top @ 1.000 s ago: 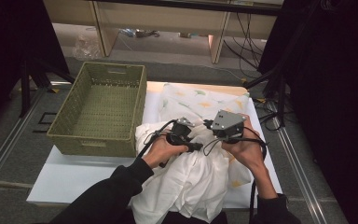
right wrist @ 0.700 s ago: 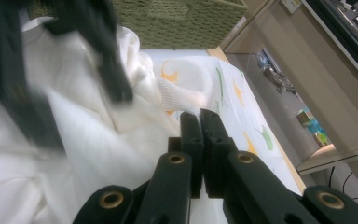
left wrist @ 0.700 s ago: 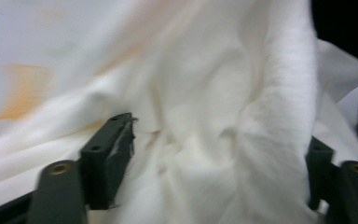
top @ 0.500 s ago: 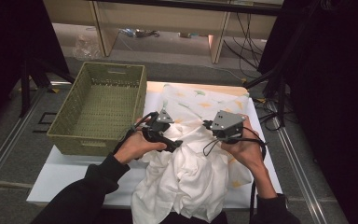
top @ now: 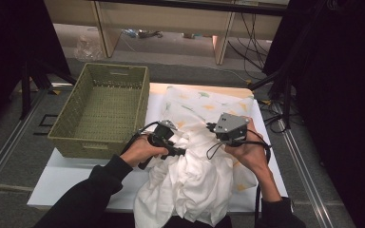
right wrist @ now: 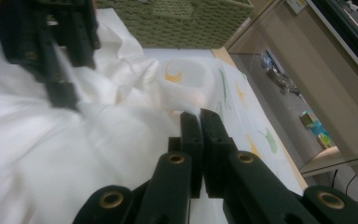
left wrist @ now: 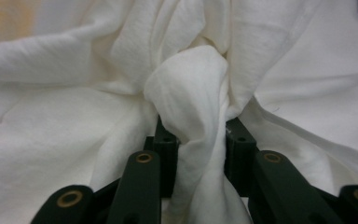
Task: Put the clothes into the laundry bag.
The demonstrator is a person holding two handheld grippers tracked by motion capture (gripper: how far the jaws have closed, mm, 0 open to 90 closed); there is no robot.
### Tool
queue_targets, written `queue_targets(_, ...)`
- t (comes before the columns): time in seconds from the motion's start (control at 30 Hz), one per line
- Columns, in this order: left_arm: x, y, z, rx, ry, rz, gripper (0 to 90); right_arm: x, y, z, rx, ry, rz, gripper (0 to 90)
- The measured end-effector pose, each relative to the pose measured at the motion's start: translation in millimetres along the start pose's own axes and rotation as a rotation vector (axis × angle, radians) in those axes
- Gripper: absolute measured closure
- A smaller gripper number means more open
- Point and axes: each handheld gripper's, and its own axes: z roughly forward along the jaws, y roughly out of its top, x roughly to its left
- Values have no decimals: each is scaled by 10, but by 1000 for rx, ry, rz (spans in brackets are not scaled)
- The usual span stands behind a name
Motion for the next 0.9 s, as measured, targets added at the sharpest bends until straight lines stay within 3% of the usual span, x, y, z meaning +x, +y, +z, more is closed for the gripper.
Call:
queue_targets(0.07,-203,59,25,12,-33,51,725,13,10,1,-5,-1,17,900)
queue_targets(0.13,-412,127,119,8,-9,106,722,33,32,10,-12,17,13,900)
queue_targets(0.2,-477,169,197,-2,6,115,719,57,67,9,-11,25,-6,900)
queue_targets(0.23,-468,187,241,-8,22,98,716,62,86,3,-15,27,-14,900)
queue_targets(0.27,-459,188,270,-26,30,55,713,75,103,-13,-16,29,-10,900)
queue_targets(0.3,-386,199,296,-31,48,56,711,74,111,-33,-23,37,-16,900)
queue_targets(0.33,-284,210,290,12,57,81,711,74,111,-33,-23,37,-16,900)
queue_targets(0.37,-209,211,314,0,72,52,708,69,118,-43,-32,32,-20,900)
queue_targets(0.4,-127,218,333,1,90,54,708,68,126,-52,-36,41,-17,900)
queue_targets(0.43,-69,212,341,12,117,20,708,71,135,-60,-37,35,-12,900)
queue_targets(0.47,22,213,348,8,139,16,708,71,140,-67,-39,41,-21,900)
queue_targets(0.5,142,194,358,-13,144,-35,701,77,146,-75,-40,47,-24,900)
queue_targets(0.53,142,194,358,-13,144,-35,687,77,146,-75,-40,47,-24,900)
queue_targets(0.57,139,183,374,-52,154,-77,687,92,146,-82,-32,48,-9,900)
queue_targets(0.73,33,192,219,-31,185,-20,497,72,108,-51,-21,56,-18,900)
queue_targets(0.77,-9,190,134,-30,216,19,436,68,95,-54,-21,48,-15,900)
queue_targets(0.83,-40,176,-4,-31,238,71,350,58,74,-64,-19,46,-6,900)
queue_targets(0.9,-50,145,-127,-51,257,66,281,54,63,-70,-20,43,2,900)
